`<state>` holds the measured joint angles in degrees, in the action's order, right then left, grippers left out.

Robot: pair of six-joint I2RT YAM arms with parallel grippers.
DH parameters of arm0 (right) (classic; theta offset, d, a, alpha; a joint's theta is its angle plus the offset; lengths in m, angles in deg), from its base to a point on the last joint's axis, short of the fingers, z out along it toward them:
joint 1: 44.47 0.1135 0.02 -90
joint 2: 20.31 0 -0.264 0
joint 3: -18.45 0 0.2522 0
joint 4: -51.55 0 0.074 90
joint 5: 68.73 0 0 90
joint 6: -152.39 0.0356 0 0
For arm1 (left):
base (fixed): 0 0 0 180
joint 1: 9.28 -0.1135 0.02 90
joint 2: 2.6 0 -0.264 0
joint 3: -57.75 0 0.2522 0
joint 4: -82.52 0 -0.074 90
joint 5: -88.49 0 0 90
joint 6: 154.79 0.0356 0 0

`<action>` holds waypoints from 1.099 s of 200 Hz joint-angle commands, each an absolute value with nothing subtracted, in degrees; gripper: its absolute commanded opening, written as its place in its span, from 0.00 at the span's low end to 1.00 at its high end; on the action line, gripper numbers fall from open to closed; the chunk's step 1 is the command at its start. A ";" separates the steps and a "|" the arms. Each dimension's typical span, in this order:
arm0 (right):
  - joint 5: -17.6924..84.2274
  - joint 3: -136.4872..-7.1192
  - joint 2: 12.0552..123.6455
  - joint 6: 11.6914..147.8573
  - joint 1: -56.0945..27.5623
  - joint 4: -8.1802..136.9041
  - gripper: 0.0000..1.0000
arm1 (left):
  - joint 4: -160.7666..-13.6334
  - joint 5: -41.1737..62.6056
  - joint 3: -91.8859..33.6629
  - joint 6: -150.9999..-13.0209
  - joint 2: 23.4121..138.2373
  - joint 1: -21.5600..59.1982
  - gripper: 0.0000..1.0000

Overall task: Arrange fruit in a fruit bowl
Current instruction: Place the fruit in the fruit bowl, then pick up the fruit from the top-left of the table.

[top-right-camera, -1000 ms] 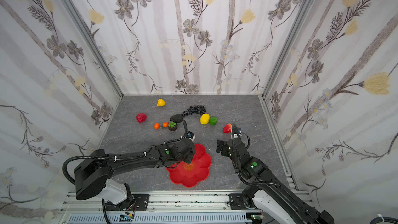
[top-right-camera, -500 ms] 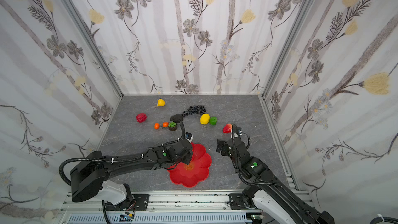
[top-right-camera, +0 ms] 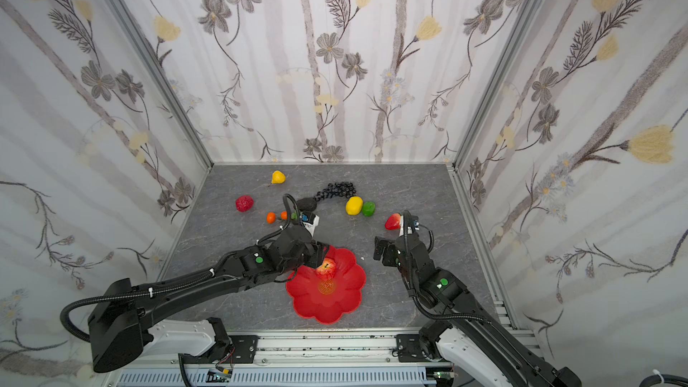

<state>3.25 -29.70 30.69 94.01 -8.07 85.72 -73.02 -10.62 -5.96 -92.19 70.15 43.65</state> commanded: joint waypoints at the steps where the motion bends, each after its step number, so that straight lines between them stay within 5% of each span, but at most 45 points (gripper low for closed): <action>1: 2.20 -30.71 30.08 92.30 -8.04 87.03 0.99 | -71.88 -9.35 -7.84 -92.29 67.28 39.11 0.59; 51: 3.03 -31.04 29.44 93.33 -8.08 87.81 0.99 | -65.93 -7.53 -11.66 -93.71 67.76 21.63 0.64; 121: 5.80 -30.03 30.05 94.95 -8.08 86.41 0.99 | -61.60 -13.28 -18.09 -100.92 80.52 0.95 0.85; 220: 5.94 -27.01 29.08 94.79 -8.16 84.88 0.99 | -50.39 -14.70 -42.99 -95.23 108.44 -6.94 1.00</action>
